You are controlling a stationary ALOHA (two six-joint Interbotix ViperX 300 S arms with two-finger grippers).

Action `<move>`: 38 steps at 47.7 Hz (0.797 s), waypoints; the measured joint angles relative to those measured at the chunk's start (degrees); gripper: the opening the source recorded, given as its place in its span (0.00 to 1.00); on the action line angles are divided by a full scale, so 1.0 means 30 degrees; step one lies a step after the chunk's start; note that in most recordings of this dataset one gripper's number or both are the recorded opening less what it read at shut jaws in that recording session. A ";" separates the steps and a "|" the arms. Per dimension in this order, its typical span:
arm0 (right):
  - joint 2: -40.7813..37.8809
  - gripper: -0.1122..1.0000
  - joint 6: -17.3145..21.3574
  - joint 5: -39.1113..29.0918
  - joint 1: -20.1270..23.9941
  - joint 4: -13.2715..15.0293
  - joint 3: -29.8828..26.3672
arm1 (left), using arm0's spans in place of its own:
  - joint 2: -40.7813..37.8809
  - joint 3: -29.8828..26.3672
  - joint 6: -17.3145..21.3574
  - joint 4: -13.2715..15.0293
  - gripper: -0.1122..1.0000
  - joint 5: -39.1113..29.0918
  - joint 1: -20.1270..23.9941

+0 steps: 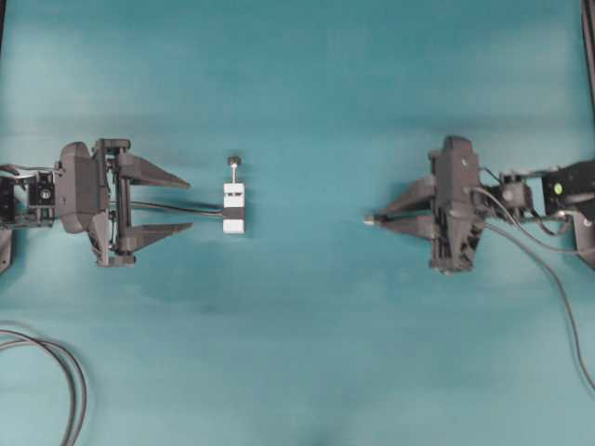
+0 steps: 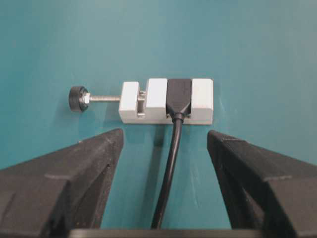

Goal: Insert the USB cable into the female connector supported by the left arm.

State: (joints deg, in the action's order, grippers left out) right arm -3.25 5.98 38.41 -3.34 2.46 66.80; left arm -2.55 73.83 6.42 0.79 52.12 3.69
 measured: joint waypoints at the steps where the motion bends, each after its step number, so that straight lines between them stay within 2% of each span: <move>1: 0.0059 0.29 -0.0088 -0.0439 -0.0059 0.0000 -0.0205 | -0.0029 -0.0029 0.0000 0.0029 0.79 0.0088 0.0000; 6: 0.0088 0.29 -0.0791 -0.2578 -0.0059 0.0000 -0.1230 | -0.0410 -0.0029 0.0029 0.0000 0.78 0.0645 0.0000; 10: 0.0088 0.29 -0.1494 -0.3340 -0.0059 0.0029 -0.1875 | -0.0938 -0.0059 0.0029 0.0000 0.78 0.1143 -0.0088; 22: 0.0088 0.29 -0.1729 -0.3281 -0.0469 0.0029 -0.2461 | -0.3545 -0.0967 0.0000 0.0000 0.78 0.2725 -0.0674; 38: -0.0088 0.29 -0.1846 -0.2930 -0.0439 0.0029 -0.3574 | -0.5830 -0.1582 0.0000 0.0557 0.78 0.5156 -0.0205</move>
State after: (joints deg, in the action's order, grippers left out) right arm -3.52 0.44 29.62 -4.66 2.55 56.07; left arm -20.04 69.08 6.42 2.46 67.59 3.08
